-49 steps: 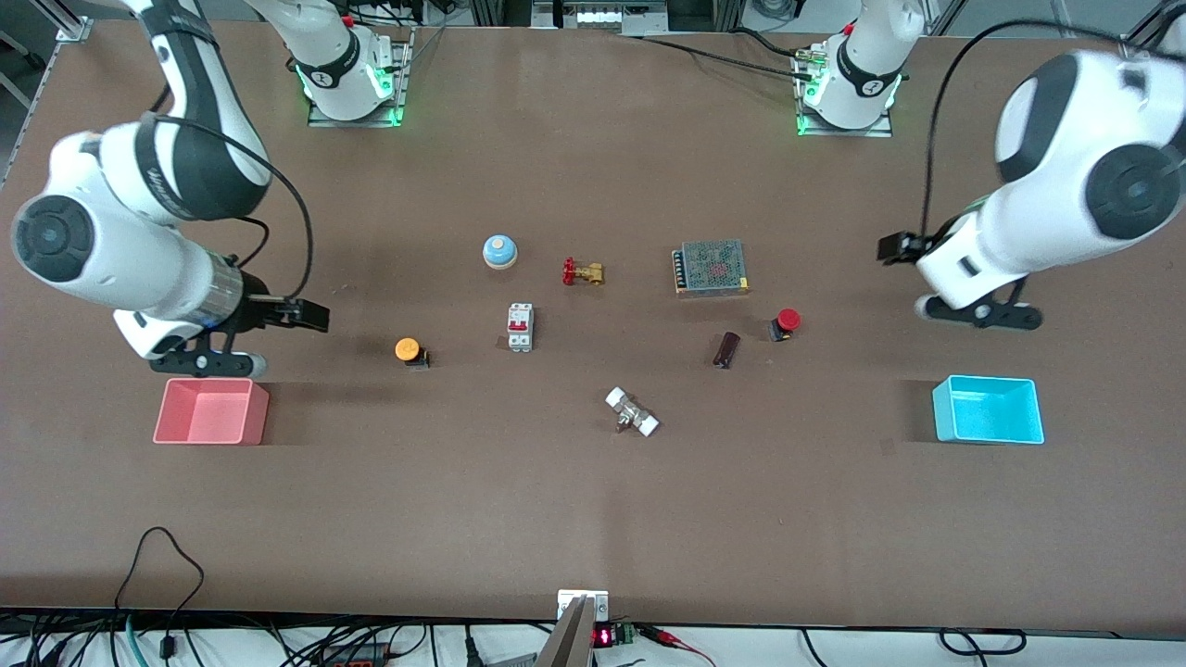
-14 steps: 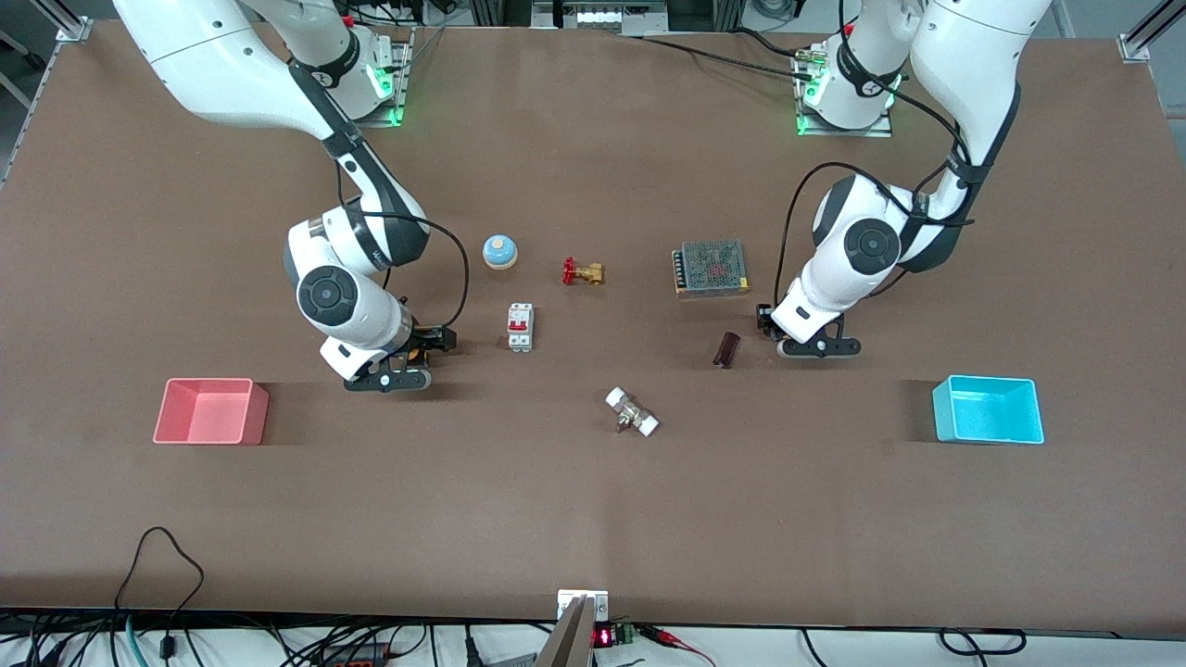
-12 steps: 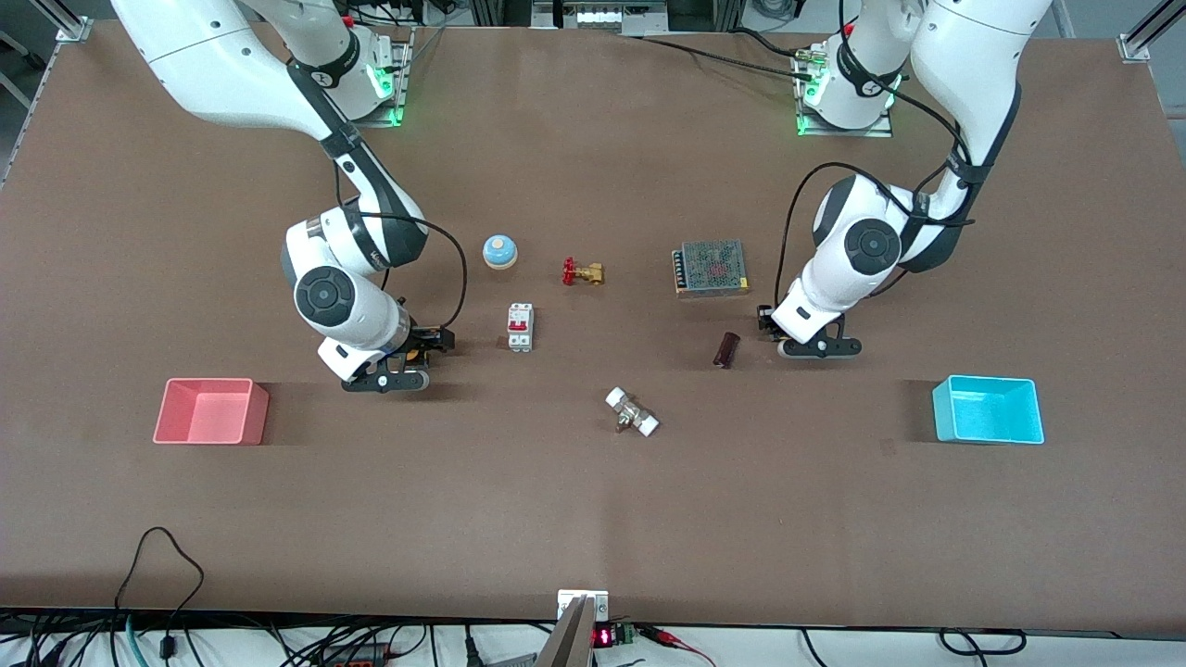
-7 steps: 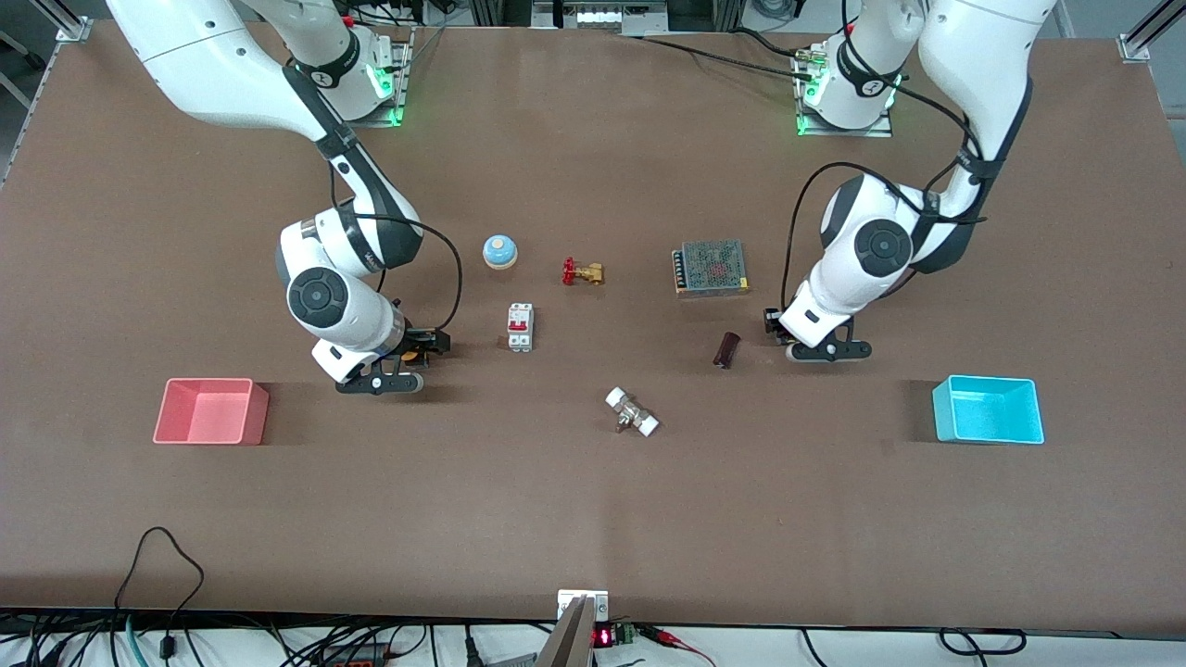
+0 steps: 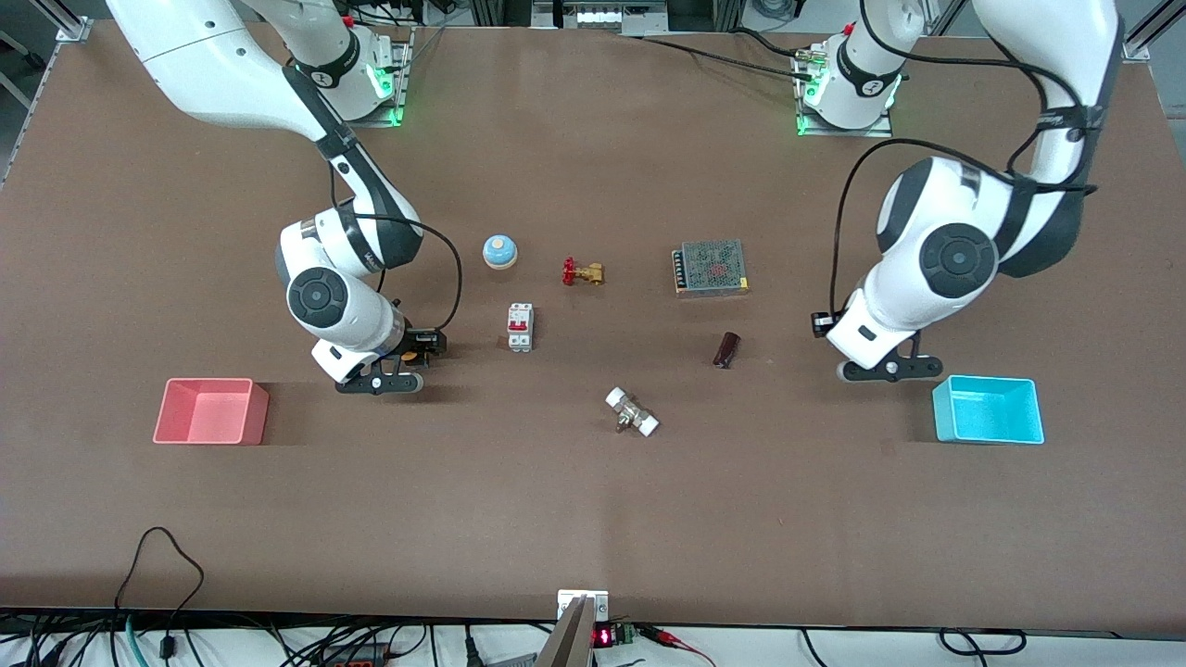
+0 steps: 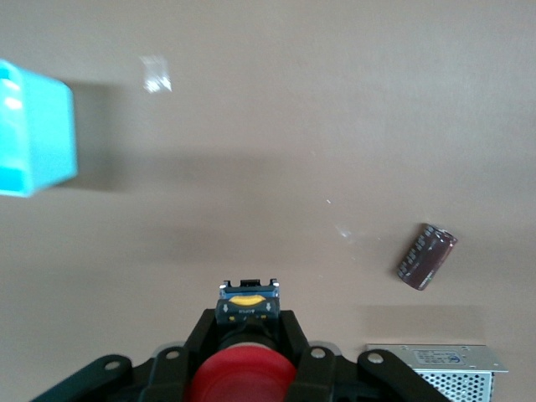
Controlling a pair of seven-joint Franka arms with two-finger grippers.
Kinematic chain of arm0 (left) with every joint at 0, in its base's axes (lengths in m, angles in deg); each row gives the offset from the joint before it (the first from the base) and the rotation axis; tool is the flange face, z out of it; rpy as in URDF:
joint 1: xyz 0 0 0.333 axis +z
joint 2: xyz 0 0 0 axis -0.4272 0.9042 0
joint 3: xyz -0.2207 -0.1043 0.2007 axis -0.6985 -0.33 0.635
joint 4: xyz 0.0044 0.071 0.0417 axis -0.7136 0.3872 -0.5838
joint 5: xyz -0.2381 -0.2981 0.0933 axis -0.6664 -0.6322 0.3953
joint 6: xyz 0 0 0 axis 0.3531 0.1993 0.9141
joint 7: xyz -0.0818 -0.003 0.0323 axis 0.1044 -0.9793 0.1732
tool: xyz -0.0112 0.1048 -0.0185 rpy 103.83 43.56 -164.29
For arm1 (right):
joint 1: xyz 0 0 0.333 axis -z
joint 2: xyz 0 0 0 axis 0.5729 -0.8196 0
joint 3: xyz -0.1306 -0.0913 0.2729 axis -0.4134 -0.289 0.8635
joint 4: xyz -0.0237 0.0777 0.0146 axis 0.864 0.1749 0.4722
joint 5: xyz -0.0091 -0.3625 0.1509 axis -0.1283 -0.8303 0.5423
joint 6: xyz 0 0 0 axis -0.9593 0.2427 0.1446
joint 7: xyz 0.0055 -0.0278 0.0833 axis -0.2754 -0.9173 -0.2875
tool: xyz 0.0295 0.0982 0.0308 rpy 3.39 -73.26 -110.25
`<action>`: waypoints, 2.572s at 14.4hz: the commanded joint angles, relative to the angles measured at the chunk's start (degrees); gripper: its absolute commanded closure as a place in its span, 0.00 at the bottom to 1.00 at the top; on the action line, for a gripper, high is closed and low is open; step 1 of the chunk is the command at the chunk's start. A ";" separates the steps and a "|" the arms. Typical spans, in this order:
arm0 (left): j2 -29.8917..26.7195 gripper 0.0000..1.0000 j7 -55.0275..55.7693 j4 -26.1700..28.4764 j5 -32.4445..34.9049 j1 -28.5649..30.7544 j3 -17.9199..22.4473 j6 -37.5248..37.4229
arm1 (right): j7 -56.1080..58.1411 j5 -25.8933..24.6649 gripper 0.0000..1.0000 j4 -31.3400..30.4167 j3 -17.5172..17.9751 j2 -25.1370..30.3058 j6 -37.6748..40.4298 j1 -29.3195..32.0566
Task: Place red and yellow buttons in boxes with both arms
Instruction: 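Carry the yellow button over the pink box while the left gripper carries red, then lower the yellow button into the pink box while the left gripper lowers red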
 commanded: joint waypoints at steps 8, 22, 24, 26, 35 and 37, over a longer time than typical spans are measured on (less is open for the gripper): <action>11.79 0.85 -16.57 -13.01 5.18 13.35 0.01 -1.69 | 0.34 -0.77 0.76 0.94 0.92 1.87 0.85 2.03; 20.94 0.92 -25.80 -12.22 8.00 24.69 -0.08 15.18 | 33.03 5.99 0.76 14.66 -14.98 7.42 15.91 11.00; 20.94 0.92 -25.71 -11.78 6.17 24.78 -0.25 15.19 | 33.12 9.23 0.76 14.66 -16.48 5.67 12.82 11.00; 20.94 0.92 -25.71 -11.43 3.53 24.70 -0.25 15.01 | 32.95 11.18 0.75 14.66 -17.27 3.91 11.85 11.00; 22.17 0.90 -26.15 -10.11 3.52 25.40 -0.25 17.29 | 33.91 11.54 0.75 13.34 -17.72 -1.02 4.90 12.23; 22.17 0.89 -26.15 -9.58 3.52 25.57 -0.25 17.73 | 34.00 11.45 0.75 13.16 -17.72 -1.72 4.90 12.32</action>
